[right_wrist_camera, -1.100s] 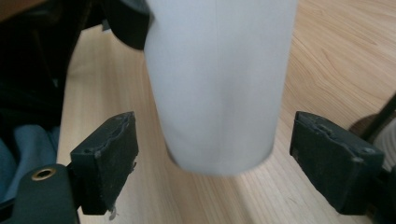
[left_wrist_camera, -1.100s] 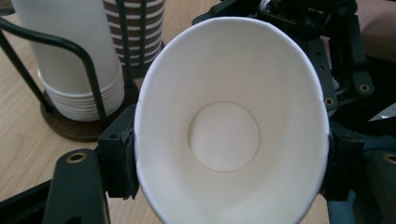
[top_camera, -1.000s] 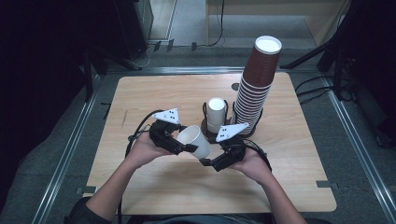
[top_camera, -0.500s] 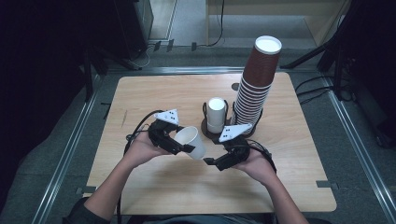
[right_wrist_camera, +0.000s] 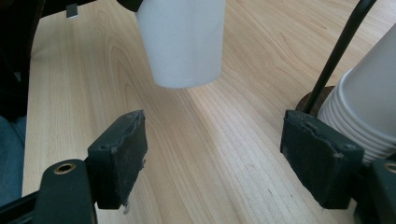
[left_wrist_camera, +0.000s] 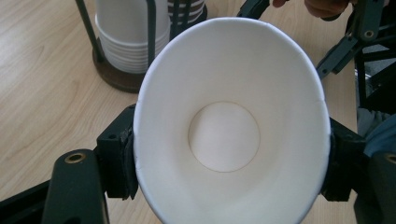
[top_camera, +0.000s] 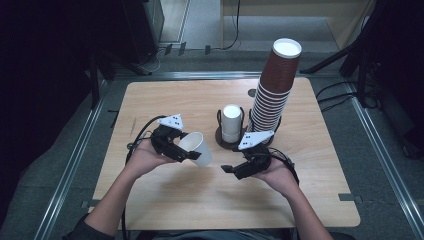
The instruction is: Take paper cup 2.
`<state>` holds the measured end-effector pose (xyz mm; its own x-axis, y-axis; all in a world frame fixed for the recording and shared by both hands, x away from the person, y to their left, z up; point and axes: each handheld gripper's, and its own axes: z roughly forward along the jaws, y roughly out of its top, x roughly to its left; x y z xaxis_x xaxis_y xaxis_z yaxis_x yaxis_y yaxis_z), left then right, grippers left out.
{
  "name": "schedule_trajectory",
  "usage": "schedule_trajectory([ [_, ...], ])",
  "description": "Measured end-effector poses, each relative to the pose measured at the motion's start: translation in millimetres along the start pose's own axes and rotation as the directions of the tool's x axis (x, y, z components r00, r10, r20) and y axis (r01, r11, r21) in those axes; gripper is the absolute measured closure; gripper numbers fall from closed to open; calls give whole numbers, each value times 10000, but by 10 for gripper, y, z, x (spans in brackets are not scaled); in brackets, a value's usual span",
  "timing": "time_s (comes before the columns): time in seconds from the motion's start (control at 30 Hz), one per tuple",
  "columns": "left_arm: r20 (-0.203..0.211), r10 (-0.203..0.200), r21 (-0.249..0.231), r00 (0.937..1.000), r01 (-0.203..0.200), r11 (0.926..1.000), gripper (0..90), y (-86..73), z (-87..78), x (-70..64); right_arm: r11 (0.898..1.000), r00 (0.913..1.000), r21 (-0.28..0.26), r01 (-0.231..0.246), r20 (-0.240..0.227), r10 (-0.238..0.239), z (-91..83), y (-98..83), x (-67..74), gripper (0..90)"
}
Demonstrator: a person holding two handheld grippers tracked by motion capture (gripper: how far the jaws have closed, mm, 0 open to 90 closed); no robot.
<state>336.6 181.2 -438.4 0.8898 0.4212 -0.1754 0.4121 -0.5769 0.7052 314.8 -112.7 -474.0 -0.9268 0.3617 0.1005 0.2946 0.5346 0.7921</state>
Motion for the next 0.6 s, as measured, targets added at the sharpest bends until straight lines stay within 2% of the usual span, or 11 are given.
schedule_trajectory([
  [0.17, -110, -149, 126, 9998, 150, 9998, 249, -46, -35, 38, 9999, 9998, 79, 121, 134, -122, -6, -15, -14, 233],
  [0.27, -153, -188, 129, 9997, 190, 9997, 248, -64, -52, 49, 9999, 10000, 154, 11, 86, -13, -7, -19, -15, 233],
  [0.6, -612, -599, 353, 9963, 621, 9974, 246, -188, -164, 157, 10000, 9998, 89, 3, 186, -5, -14, -19, -61, 233],
])
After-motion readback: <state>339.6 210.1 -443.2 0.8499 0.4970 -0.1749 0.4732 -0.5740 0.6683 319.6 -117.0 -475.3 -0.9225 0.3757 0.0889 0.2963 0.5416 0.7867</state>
